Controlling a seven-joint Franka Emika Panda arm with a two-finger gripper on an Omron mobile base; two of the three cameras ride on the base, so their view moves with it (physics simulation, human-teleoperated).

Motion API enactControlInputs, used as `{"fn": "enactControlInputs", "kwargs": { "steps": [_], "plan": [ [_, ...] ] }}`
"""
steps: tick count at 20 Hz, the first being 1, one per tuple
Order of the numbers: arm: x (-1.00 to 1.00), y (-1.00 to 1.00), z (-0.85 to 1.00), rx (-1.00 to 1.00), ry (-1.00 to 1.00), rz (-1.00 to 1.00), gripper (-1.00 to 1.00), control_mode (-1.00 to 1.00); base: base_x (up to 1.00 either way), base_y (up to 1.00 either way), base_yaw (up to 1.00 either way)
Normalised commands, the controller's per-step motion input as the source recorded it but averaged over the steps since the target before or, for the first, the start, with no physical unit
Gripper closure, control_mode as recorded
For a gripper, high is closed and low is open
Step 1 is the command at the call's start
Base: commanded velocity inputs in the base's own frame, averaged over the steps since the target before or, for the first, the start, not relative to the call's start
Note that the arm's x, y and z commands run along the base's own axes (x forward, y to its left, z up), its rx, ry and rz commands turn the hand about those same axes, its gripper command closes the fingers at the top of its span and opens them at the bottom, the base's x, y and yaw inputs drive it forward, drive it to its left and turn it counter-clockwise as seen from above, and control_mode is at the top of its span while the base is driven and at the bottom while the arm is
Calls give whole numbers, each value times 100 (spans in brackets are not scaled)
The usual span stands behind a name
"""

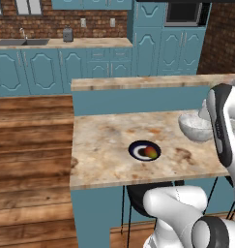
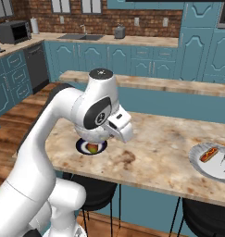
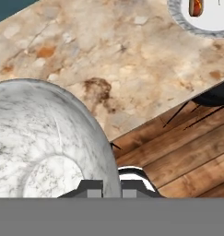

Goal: Take the smaller bowl and place it next to the appetizer plate on the dining counter , and place the larger bowl next to the plate with cooked food.

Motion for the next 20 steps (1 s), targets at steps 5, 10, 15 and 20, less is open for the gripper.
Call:
{"fn": "enactControlInputs", "kwargs": {
  "steps": [5, 10, 15, 20],
  "plan": [
    [13, -21, -42, 0, 12, 0, 100, -100, 0, 0, 0],
    [24, -10, -29, 0, 6, 0, 100, -100, 0, 0, 0],
    [3, 2, -21, 0, 0, 0, 100, -100, 0, 0, 0],
    [20, 1, -36, -1, -1, 0, 100, -100, 0, 0, 0]
  ]
}}
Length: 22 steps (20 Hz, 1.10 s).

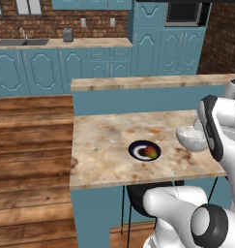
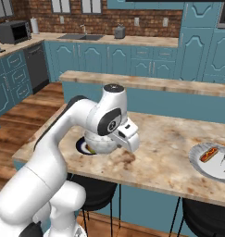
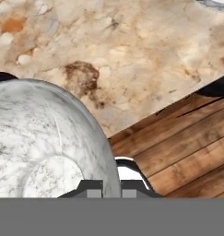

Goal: Take the smaller bowl and place it next to the appetizer plate on the dining counter , and place the larger bowl next to the plate with cooked food.

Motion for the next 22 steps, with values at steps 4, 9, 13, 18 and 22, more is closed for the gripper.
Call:
{"fn": "enactControlInputs", "kwargs": {
  "steps": [4, 9, 13, 18, 22],
  "plan": [
    [58, 0, -41, 0, 0, 0, 100, -100, 0, 0, 0],
    [59, 0, -43, 0, 0, 0, 100, -100, 0, 0, 0],
    [46, 0, -43, 0, 0, 0, 100, -100, 0, 0, 0],
    [32, -3, -41, 0, 0, -1, 100, -100, 0, 0, 0],
    [28, -14, -37, 0, 0, -3, 100, -100, 0, 0, 0]
  ]
}}
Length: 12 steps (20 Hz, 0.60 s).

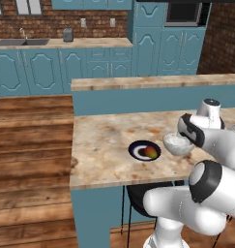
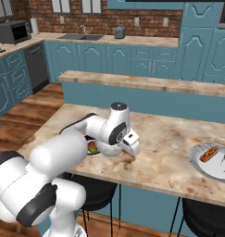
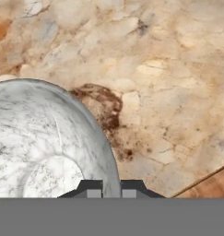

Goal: Take the smaller bowl and place it next to the appetizer plate on the dining counter , and place the larger bowl next to the plate with cooked food.

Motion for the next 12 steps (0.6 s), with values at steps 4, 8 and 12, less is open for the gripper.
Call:
{"fn": "enactControlInputs", "kwargs": {
  "steps": [4, 8, 12],
  "plan": [
    [29, -26, -32, 0, 0, -3, 100, -100, 0, 0, 0],
    [32, -24, -27, 0, 0, -4, 100, -100, 0, 0, 0],
    [34, -5, -15, 0, -4, -3, 100, -100, 0, 0, 0]
  ]
}}
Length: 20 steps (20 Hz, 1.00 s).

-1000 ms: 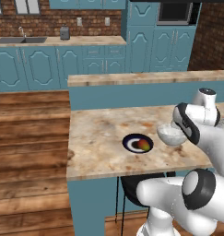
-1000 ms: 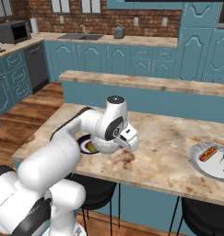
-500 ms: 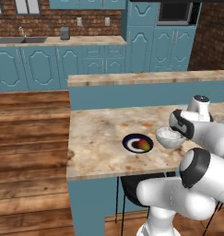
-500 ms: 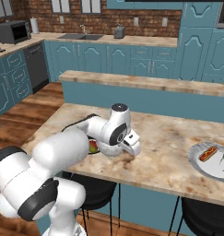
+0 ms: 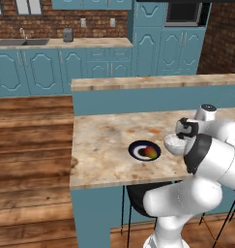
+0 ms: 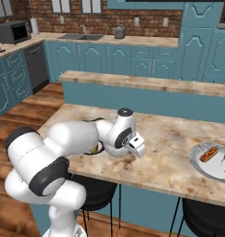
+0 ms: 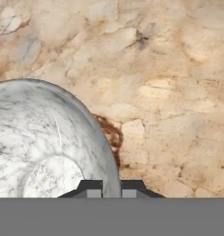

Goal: Take the smaller bowl and place it next to the appetizer plate on the dining counter , and place the larger bowl next to the plate with cooked food.

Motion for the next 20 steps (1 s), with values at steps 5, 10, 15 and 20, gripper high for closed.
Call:
{"fn": "enactControlInputs", "kwargs": {
  "steps": [5, 10, 15, 20],
  "plan": [
    [16, 0, -24, -4, -14, -1, 100, -100, 0, 0, 0],
    [-1, 13, -21, -5, -11, 0, -100, -100, 0, 0, 0],
    [-1, 0, 11, -2, -15, 0, -100, -100, 0, 0, 0],
    [-27, -7, 50, -1, -13, 0, -100, -100, 0, 0, 0]
  ]
}}
